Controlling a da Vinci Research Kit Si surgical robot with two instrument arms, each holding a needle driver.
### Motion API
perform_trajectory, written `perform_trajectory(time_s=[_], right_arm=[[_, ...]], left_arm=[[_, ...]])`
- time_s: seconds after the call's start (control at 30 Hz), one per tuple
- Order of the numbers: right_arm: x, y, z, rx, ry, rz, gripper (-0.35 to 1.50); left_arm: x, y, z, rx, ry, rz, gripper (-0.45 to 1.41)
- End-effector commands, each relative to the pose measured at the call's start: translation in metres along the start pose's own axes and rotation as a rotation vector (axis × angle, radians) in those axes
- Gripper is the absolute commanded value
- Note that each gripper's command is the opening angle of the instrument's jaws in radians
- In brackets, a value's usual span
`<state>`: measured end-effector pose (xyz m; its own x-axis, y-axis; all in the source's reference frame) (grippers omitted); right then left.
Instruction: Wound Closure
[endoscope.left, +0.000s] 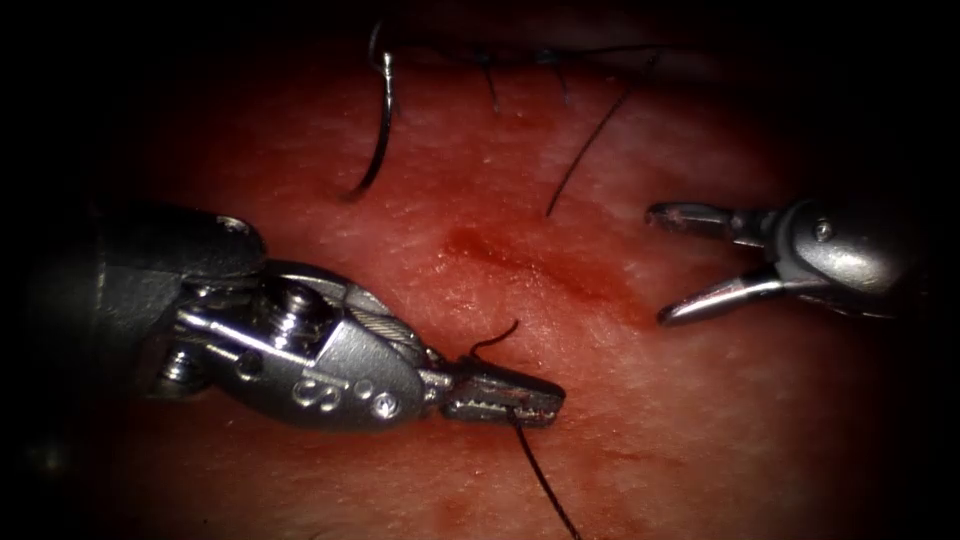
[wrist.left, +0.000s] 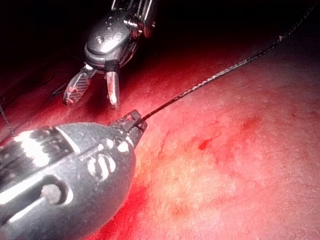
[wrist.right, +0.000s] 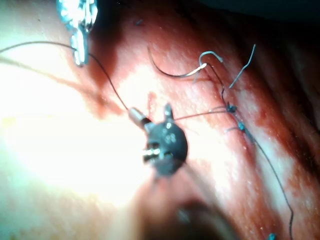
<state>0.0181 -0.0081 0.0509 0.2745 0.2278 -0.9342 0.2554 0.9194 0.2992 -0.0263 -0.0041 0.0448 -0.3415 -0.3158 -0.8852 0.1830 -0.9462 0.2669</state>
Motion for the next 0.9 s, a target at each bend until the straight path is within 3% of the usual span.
perform_trajectory(time_s=[0.03,0.13,0.33,0.43,0.7,0.77,0.8,0.9], right_arm=[[0.0015,0.0002,0.0028,0.024,0.022,-0.047,0.64],[0.003,-0.0001,0.0066,0.011,0.014,-0.16,0.63],[0.0012,0.0001,0.0081,0.002,-0.001,-0.196,0.63],[0.0013,0.0,0.0091,-0.002,-0.003,-0.197,0.69],[0.0018,-0.0002,0.0113,-0.008,-0.006,-0.218,0.63],[0.0013,-0.0005,0.0116,-0.008,-0.008,-0.224,0.11],[0.0012,-0.0006,0.0117,-0.01,-0.011,-0.225,-0.35],[0.0012,-0.0007,0.0117,-0.023,-0.019,-0.225,-0.35]], left_arm=[[-0.0003,-0.0001,0.0007,0.001,0.001,0.007,-0.45],[-0.0008,0.0002,0.0008,0.001,0.0,0.017,-0.45],[-0.0011,0.0005,0.0004,0.001,0.004,0.02,-0.45],[-0.0011,0.0004,0.0004,0.001,0.004,0.02,-0.45],[-0.0008,0.0005,0.0003,0.001,0.003,0.02,-0.45],[-0.0008,0.0005,0.0003,0.001,0.004,0.02,-0.45],[-0.0008,0.0005,0.0003,0.001,0.004,0.02,-0.45],[-0.0008,0.0005,0.0002,0.001,0.004,0.02,-0.45]])
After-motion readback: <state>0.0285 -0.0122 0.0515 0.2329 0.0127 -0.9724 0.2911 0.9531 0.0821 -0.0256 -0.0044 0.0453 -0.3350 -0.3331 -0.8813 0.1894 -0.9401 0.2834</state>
